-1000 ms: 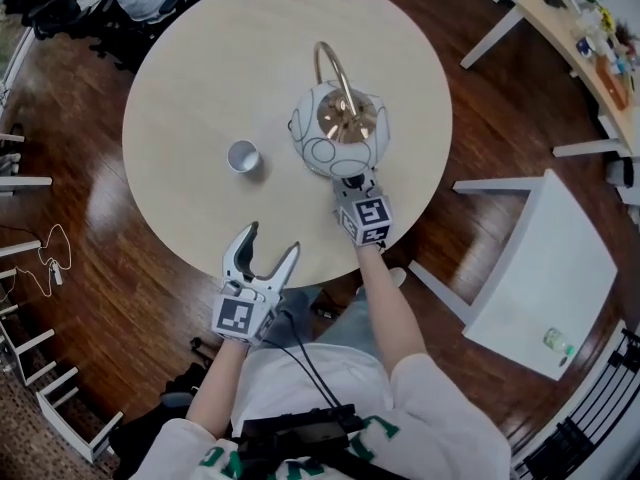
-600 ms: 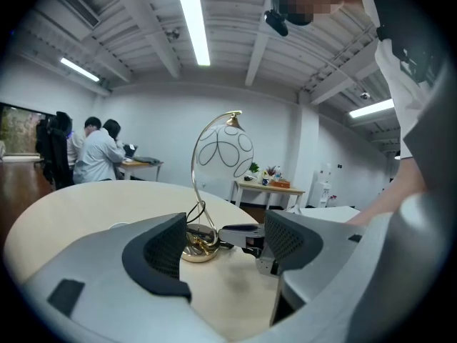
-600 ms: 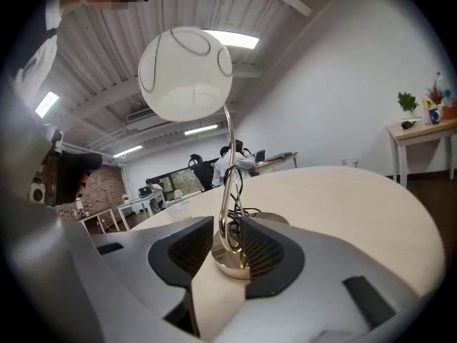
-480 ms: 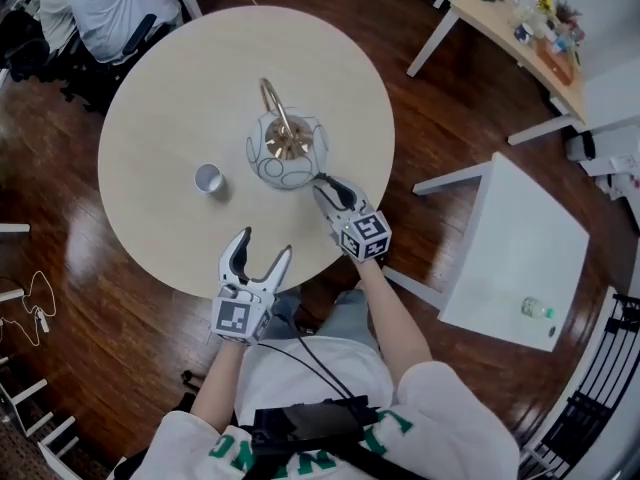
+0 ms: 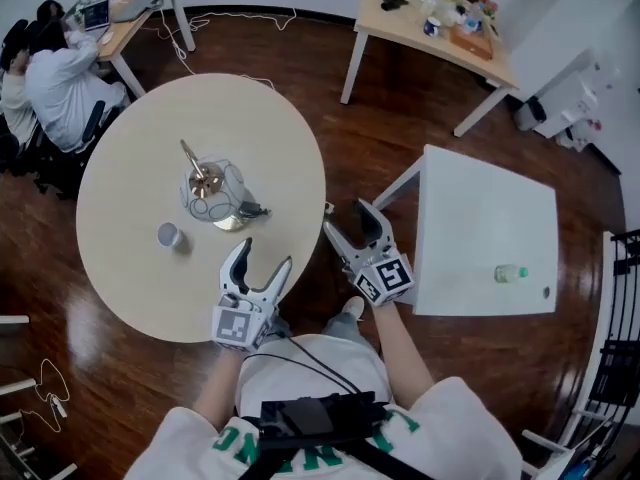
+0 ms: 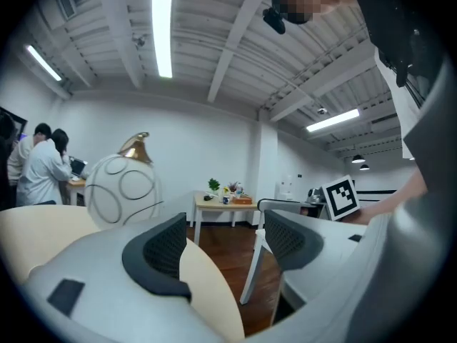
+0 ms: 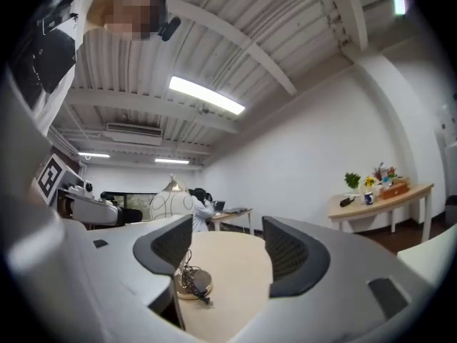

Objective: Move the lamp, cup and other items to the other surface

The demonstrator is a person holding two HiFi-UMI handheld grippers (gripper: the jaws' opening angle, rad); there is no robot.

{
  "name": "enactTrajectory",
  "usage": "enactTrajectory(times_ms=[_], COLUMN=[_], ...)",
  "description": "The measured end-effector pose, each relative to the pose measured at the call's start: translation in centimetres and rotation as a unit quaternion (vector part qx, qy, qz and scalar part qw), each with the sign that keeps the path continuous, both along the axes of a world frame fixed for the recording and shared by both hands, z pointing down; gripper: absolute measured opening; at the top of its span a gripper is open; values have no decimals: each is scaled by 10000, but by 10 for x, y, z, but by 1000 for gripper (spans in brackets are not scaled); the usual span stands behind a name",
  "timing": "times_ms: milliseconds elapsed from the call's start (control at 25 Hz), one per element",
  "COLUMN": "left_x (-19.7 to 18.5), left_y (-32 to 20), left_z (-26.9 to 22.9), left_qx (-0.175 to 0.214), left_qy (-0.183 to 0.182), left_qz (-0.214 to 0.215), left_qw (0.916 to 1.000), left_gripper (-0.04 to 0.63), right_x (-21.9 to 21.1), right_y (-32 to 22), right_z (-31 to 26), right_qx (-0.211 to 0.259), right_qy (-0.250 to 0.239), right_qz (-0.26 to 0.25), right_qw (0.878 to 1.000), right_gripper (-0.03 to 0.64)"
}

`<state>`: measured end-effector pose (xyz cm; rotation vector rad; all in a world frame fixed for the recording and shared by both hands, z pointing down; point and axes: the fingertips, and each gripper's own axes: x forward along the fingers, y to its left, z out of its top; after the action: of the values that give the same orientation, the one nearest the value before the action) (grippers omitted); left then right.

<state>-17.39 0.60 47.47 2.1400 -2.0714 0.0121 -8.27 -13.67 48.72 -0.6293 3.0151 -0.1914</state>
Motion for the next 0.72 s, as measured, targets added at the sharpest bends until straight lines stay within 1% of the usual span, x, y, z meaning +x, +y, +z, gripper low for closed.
enactTrajectory(times_ms=[40, 80, 120, 240, 360, 560, 640, 720], left_x=[11, 22, 31, 55, 79, 124, 146, 165], left_y=[-10, -19, -29, -53, -73, -97, -108, -116], left_z=[1, 2, -1, -18, -32, -34, -32, -28], left_qx=[81, 146, 190, 338, 479, 568, 562, 534], left_qy=[-96, -181, -243, -330, -309, -311, -285, -253], left_qz=[140, 275, 401, 694, 891, 1427, 1665, 1894], left_qw=[9998, 9994, 9987, 9965, 9944, 9876, 9840, 9801], left_gripper=[334, 334, 334, 334, 333, 331, 331, 331], right_x=[18, 36, 51, 93, 141, 211, 236, 255], right_y=[-4, -7, -8, -6, -10, -12, -14, -14], right_z=[-10, -19, -28, -49, -57, -50, -47, -43], right_qx=[114, 218, 300, 427, 585, 396, 401, 500], right_qy=[-88, -157, -200, -267, -237, -254, -233, -134], right_qz=[173, 344, 498, 902, 1425, 2147, 2371, 2552], right_qw=[9997, 9990, 9981, 9947, 9878, 9755, 9704, 9655], right_gripper=[393, 432, 449, 449, 449, 449, 448, 448])
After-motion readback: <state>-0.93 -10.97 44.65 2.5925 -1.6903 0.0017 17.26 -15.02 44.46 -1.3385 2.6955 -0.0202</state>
